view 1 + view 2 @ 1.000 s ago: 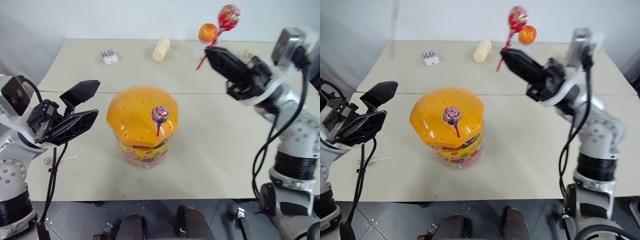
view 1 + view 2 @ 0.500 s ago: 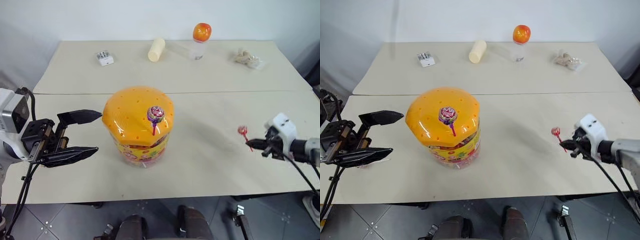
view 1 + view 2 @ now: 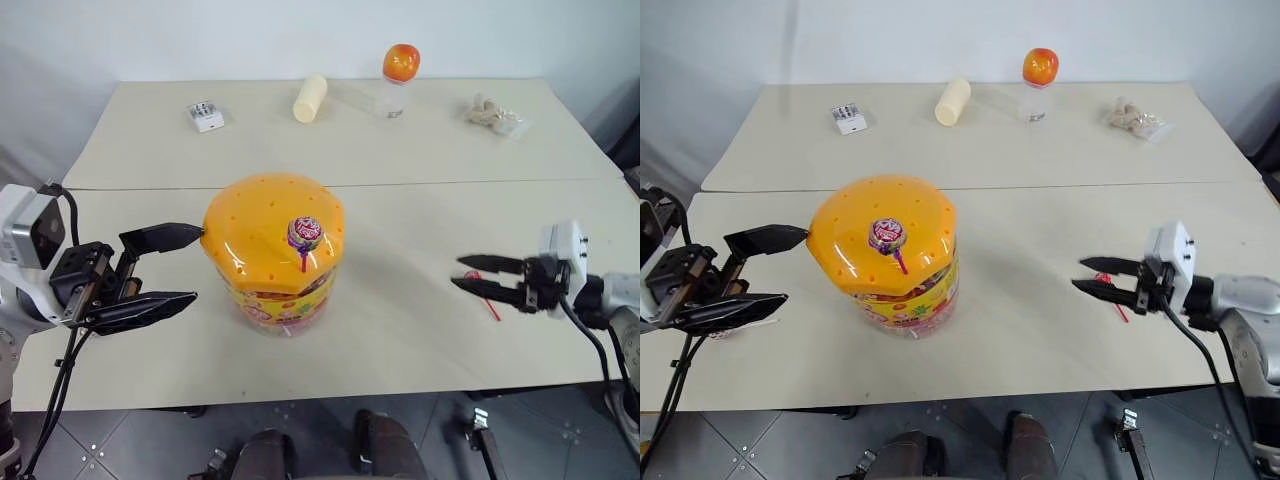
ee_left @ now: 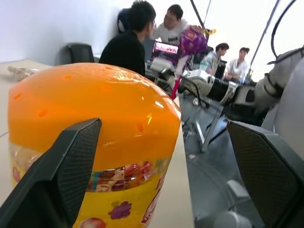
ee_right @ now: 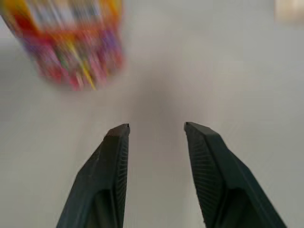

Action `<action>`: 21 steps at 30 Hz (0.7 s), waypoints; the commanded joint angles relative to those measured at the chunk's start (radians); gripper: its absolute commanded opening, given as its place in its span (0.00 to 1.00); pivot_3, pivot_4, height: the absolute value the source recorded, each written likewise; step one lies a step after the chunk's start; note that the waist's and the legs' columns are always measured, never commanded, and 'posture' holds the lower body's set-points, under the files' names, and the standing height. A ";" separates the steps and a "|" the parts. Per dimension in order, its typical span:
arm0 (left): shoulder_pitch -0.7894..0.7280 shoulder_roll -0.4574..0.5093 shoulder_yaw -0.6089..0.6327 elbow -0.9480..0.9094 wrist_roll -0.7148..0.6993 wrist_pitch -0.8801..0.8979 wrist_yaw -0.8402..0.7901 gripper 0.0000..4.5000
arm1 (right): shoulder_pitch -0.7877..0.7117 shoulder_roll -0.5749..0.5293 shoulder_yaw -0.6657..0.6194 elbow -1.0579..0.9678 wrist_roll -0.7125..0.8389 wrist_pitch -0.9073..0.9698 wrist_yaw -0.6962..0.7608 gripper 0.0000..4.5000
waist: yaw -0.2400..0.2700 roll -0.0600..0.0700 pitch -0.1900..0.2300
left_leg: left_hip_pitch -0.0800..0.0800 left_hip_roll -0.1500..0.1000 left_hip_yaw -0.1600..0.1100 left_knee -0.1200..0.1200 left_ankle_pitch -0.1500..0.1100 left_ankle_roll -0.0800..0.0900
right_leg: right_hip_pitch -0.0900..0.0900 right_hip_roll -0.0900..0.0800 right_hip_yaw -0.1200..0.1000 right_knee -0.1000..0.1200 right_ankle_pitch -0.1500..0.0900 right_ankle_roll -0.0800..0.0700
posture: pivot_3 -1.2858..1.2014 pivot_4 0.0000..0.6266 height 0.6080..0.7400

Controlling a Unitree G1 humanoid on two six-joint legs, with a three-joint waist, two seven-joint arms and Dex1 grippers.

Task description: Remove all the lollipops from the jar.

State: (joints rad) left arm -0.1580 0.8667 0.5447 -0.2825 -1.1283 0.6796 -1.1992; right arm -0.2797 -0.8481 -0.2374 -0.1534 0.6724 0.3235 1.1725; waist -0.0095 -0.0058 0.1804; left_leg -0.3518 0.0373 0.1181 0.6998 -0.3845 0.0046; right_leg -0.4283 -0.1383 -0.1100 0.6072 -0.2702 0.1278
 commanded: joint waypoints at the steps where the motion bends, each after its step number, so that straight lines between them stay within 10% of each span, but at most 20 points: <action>1: -0.002 -0.025 0.046 0.021 -0.037 -0.001 0.038 1.00 | -0.117 0.069 0.015 -0.172 0.141 0.083 -0.094 0.43 | 0.003 0.000 0.000 | 0.000 0.000 0.000 0.000 0.000 0.000 | 0.000 0.000 0.000 0.001 0.000 0.000 | 0.52 0.24 1.00; 21: -0.046 -0.112 0.027 0.023 -0.023 -0.053 0.047 1.00 | -0.484 0.249 0.371 -0.217 0.038 0.078 0.051 0.43 | 0.004 -0.001 0.000 | -0.001 -0.001 -0.003 0.000 0.000 -0.001 | -0.001 0.000 -0.003 0.003 0.000 0.000 | 0.52 0.24 1.00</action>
State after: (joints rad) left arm -0.2075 0.7556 0.5421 -0.2568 -1.1555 0.6644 -1.1338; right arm -0.7461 -0.6050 0.1205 -0.3722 0.7251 0.4206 1.1953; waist -0.0058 -0.0066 0.1801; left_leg -0.3531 0.0363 0.1146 0.6999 -0.3850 0.0041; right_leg -0.4292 -0.1385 -0.1134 0.6099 -0.2702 0.1278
